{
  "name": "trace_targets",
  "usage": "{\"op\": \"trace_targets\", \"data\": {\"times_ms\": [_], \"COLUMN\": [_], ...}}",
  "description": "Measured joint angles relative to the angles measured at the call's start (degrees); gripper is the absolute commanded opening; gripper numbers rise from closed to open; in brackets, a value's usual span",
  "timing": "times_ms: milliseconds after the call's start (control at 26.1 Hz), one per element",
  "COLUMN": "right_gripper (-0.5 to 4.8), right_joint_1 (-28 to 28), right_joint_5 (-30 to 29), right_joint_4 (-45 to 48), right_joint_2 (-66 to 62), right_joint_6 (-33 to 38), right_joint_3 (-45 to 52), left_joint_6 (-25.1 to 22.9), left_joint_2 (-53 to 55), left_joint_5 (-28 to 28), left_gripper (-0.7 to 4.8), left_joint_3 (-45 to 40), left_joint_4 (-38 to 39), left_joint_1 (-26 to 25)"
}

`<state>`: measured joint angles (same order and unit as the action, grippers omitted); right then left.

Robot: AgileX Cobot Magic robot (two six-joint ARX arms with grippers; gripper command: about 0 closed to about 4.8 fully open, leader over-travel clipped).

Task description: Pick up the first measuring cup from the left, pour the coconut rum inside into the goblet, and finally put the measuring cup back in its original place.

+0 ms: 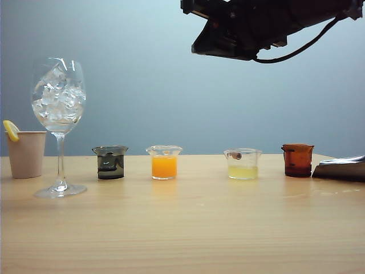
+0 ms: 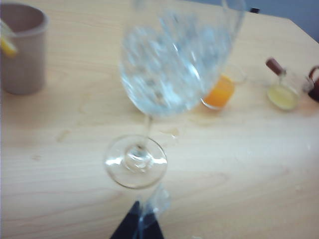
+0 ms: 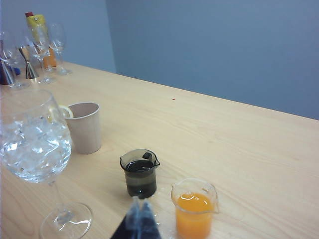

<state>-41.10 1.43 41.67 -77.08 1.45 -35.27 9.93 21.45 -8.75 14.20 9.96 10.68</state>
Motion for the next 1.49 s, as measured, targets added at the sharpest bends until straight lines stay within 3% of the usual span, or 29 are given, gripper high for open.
{"op": "trace_targets", "data": {"times_ms": [153,345,460,651,957,1072,1226,1417,1494], "right_gripper": [-0.04,-0.04,-0.04,-0.04,-0.04,-0.04,-0.04,-0.04,-0.04], "right_joint_1": [0.0,0.0,0.0,0.0,0.0,0.0,0.0,0.0,0.0], "right_joint_5": [0.0,0.0,0.0,0.0,0.0,0.0,0.0,0.0,0.0], "right_joint_4": [0.0,0.0,-0.1,-0.2,-0.2,-0.3,-0.6,-0.6,-0.6], "right_joint_2": [0.0,0.0,0.0,0.0,0.0,0.0,0.0,0.0,0.0], "right_joint_6": [0.0,0.0,0.0,0.0,0.0,0.0,0.0,0.0,0.0], "right_joint_3": [0.0,0.0,0.0,0.0,0.0,0.0,0.0,0.0,0.0], "left_joint_6": [0.0,0.1,0.1,1.6,2.3,-0.2,0.6,1.6,1.6], "left_joint_2": [0.2,0.1,0.2,0.2,3.0,8.5,21.2,35.1,38.0], "left_joint_5": [1.7,3.4,3.9,10.9,11.4,12.4,9.6,9.7,9.8], "left_gripper": [0.14,2.37,2.38,2.37,2.09,2.1,2.1,2.09,2.09], "left_joint_3": [-5.9,-11.7,-13.7,-13.8,-11.4,-6.9,-6.7,-6.5,-6.5], "left_joint_4": [-8.4,-15.4,-17.6,-20.1,-21.7,-22.9,-28.0,-45.2,-47.5], "left_joint_1": [3.7,6.3,6.3,6.3,6.3,6.3,6.4,7.0,8.3]}}
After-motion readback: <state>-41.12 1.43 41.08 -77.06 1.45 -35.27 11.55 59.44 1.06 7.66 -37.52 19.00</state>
